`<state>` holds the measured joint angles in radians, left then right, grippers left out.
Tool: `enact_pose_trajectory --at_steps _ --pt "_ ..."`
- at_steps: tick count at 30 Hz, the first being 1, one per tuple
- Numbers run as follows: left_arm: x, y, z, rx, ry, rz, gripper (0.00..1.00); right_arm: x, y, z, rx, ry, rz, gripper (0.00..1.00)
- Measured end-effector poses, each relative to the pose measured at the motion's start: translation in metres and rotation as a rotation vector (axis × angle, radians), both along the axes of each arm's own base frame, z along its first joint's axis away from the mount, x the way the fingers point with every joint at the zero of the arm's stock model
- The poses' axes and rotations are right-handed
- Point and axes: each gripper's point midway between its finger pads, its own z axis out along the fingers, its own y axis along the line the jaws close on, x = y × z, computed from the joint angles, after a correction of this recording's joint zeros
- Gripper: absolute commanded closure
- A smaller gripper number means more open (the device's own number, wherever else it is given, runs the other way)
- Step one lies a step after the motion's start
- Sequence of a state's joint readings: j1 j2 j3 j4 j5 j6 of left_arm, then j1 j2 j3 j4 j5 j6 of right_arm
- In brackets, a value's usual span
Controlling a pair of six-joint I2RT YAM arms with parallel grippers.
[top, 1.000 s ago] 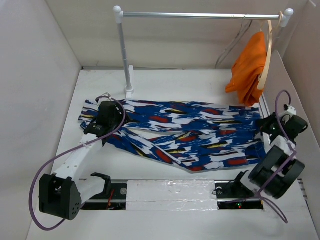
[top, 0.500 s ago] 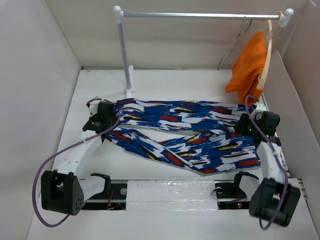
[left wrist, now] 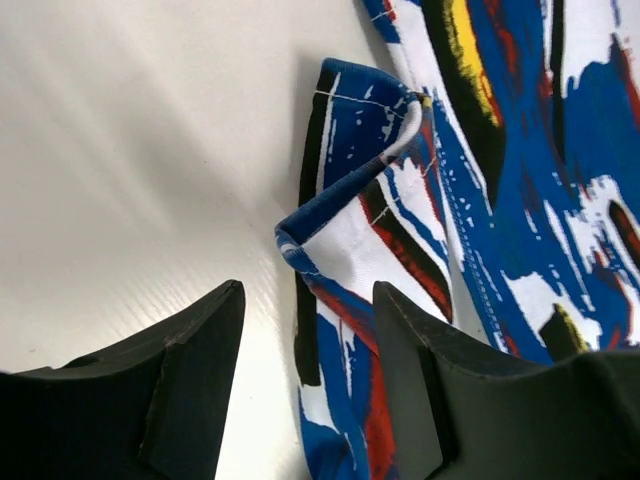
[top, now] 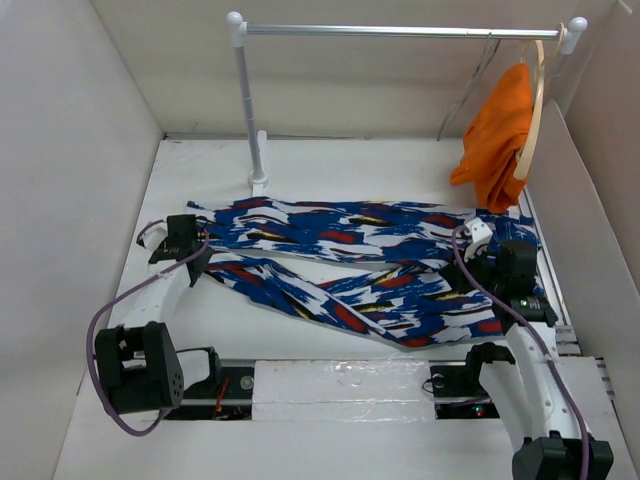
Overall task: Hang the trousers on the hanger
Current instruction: Fold the trousers
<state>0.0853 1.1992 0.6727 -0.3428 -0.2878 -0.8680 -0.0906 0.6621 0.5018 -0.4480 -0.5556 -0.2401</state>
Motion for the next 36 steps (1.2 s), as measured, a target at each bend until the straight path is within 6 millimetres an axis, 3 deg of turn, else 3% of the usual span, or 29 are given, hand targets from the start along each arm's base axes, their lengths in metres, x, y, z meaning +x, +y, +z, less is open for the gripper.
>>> enact_pose_trajectory --at_steps 5,11,13,14,15,17,25,32,36 --pt "0.005 -0.001 0.001 -0.022 -0.033 0.035 0.53 -0.015 0.027 0.001 0.01 -0.001 0.138 0.79" --pt "-0.001 -0.003 -0.028 -0.054 0.064 0.072 0.55 -0.021 0.033 -0.008 0.012 0.044 0.183 0.77" --pt "-0.002 -0.004 -0.033 -0.061 0.077 0.081 0.62 -0.021 0.033 -0.011 0.011 0.055 0.19 0.77" --pt "-0.001 -0.004 -0.034 -0.065 0.078 0.084 0.71 -0.022 0.033 -0.012 0.01 0.06 0.193 0.77" --pt "-0.001 -0.004 -0.034 -0.065 0.078 0.084 0.98 -0.022 0.034 -0.013 0.01 0.065 0.196 0.77" --pt "0.004 -0.004 -0.03 -0.067 0.059 0.09 1.0 -0.023 0.034 -0.015 0.01 0.072 0.2 0.77" --pt "0.037 0.01 0.028 0.016 -0.055 0.06 1.0 -0.025 0.038 -0.016 0.019 0.08 0.223 0.75" --pt "0.011 0.022 0.093 0.121 -0.166 0.05 1.0 -0.029 0.044 -0.025 0.02 0.126 0.263 0.72" --pt "-0.008 0.027 0.129 0.159 -0.23 0.071 1.0 -0.03 0.051 -0.023 0.004 0.134 0.289 0.63"
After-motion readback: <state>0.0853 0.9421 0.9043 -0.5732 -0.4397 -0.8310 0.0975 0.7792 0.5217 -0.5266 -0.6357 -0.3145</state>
